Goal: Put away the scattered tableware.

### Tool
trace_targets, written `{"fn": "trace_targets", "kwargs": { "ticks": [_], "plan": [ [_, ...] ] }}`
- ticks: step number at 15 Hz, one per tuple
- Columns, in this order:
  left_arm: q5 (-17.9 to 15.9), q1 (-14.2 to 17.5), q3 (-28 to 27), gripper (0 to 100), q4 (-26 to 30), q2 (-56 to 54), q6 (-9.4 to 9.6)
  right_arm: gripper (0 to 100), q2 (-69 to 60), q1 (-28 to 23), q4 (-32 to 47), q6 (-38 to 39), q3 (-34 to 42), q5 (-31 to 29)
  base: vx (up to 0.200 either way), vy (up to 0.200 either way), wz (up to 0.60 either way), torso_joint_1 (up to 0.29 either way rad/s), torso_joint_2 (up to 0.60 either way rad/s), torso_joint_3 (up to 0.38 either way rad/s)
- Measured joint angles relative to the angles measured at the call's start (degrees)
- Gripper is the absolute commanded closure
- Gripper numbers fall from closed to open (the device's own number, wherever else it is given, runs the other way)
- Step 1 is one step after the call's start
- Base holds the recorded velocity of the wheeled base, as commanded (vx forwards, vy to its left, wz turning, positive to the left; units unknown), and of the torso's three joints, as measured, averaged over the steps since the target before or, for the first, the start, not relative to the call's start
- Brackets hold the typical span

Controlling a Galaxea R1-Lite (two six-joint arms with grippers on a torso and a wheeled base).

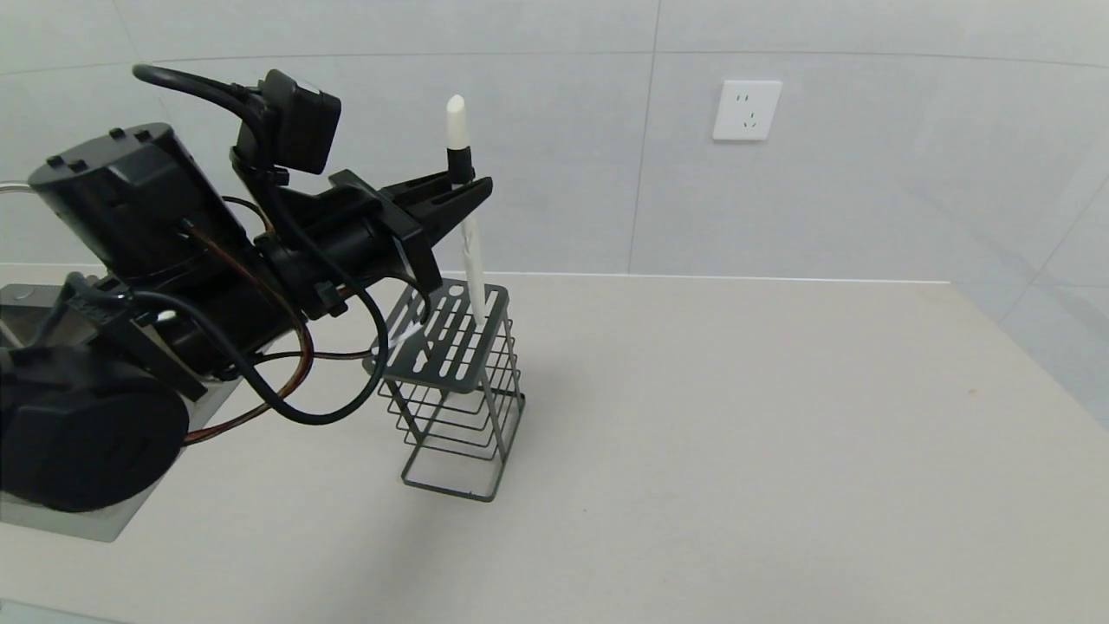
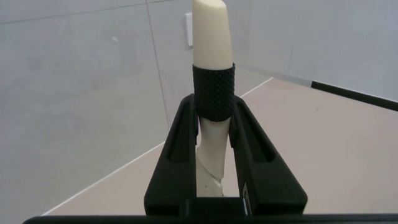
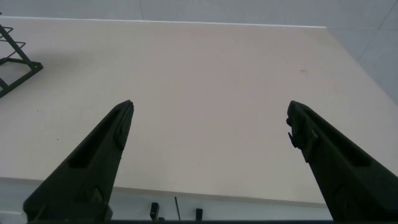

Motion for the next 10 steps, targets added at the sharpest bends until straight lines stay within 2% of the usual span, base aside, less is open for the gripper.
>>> {"fn": "trace_targets", "kwargs": {
  "ticks": [2, 10],
  "plan": [
    [-0.96, 0.02, -1.17, 100, -0.9, 1.13, 0.06, 0, 0.0, 0.0, 0.0, 0.0, 0.0, 0.0, 0.0, 0.0, 0.0, 0.0, 0.0, 0.0],
    [-1.04, 0.9, -2.62, 100, -1.8, 3.3, 0.13, 0, 0.0, 0.0, 0.0, 0.0, 0.0, 0.0, 0.0, 0.0, 0.0, 0.0, 0.0, 0.0]
  ]
}}
